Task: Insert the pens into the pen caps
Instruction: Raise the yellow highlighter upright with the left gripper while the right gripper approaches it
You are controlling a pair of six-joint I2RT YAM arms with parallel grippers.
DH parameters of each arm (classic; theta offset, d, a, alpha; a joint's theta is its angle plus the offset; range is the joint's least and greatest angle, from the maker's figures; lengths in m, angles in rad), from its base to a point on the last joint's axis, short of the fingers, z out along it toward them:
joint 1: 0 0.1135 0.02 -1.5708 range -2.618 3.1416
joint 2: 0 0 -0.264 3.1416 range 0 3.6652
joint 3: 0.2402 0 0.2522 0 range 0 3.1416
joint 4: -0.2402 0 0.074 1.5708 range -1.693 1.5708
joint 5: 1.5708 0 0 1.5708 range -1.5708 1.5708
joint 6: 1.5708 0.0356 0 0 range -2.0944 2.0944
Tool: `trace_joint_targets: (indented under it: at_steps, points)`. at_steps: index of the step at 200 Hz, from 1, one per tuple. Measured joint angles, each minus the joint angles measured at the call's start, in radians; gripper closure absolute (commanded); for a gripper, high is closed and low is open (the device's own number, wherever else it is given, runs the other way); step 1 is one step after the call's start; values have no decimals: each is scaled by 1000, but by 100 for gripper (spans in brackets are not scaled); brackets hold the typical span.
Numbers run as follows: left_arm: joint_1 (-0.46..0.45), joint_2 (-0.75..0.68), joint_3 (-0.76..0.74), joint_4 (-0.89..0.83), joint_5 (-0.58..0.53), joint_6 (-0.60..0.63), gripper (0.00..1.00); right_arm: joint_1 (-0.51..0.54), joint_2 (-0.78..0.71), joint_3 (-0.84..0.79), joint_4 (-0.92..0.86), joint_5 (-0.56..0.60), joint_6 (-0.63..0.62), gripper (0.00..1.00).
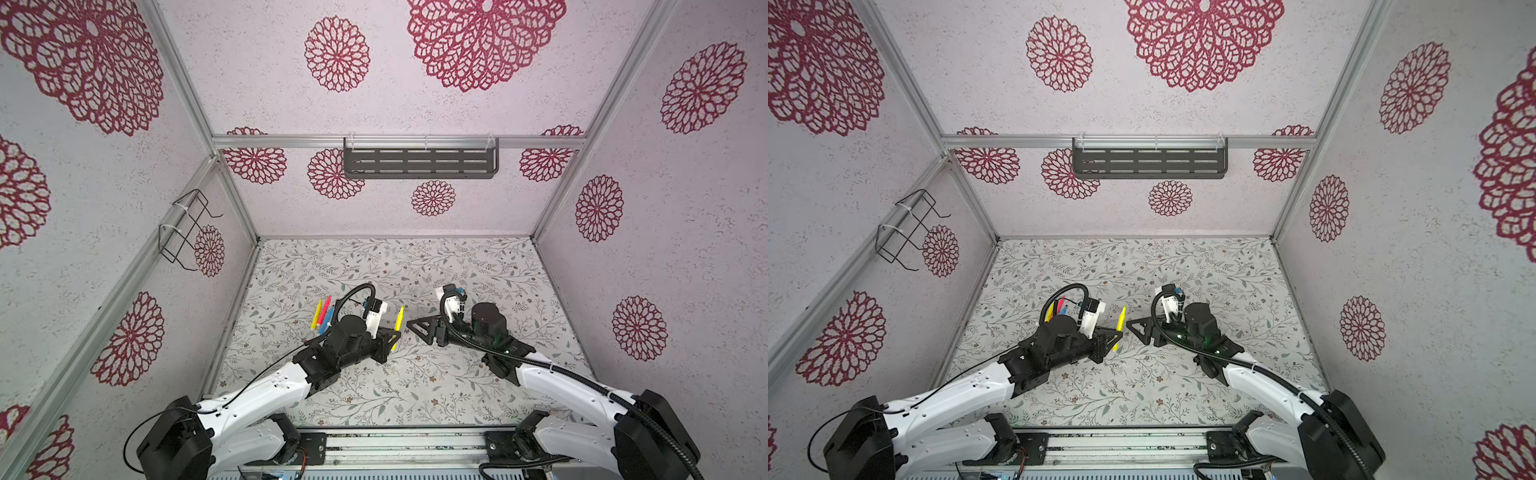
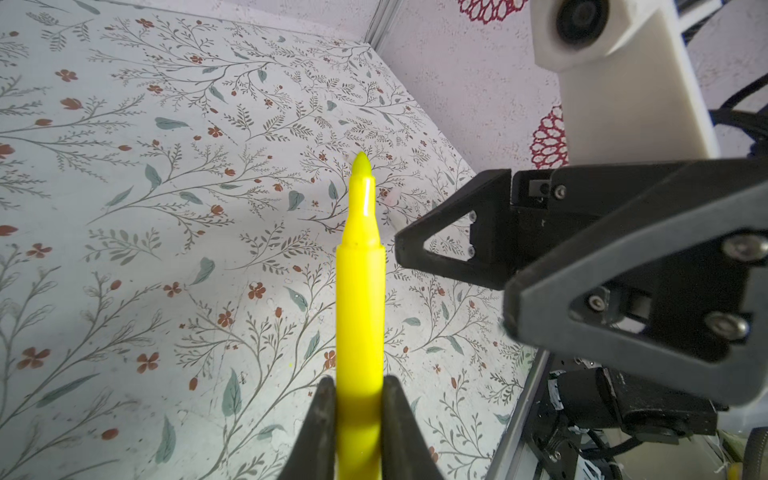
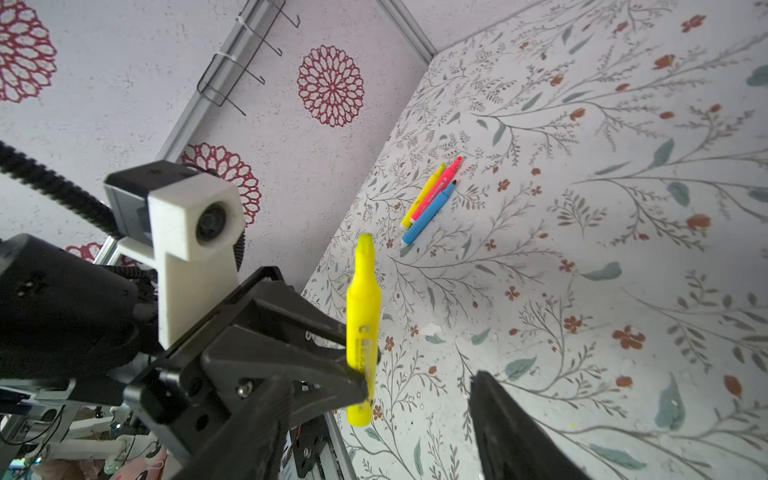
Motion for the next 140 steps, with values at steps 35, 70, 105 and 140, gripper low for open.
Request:
trace_joint_targets:
  at_steps: [35,70,105,140]
  points:
    - [-12,-15,-11,23,-7,-7,98,28,45,35,19,5,0,38]
    - [-21,-15,-27,43,-10,-15,98,55,77,45,22,9,-1,45]
    - [-26,-15,-28,64,-10,-17,98,67,103,56,25,12,1,51]
    - [-29,-15,-29,74,-10,-19,98,69,110,56,37,20,0,55]
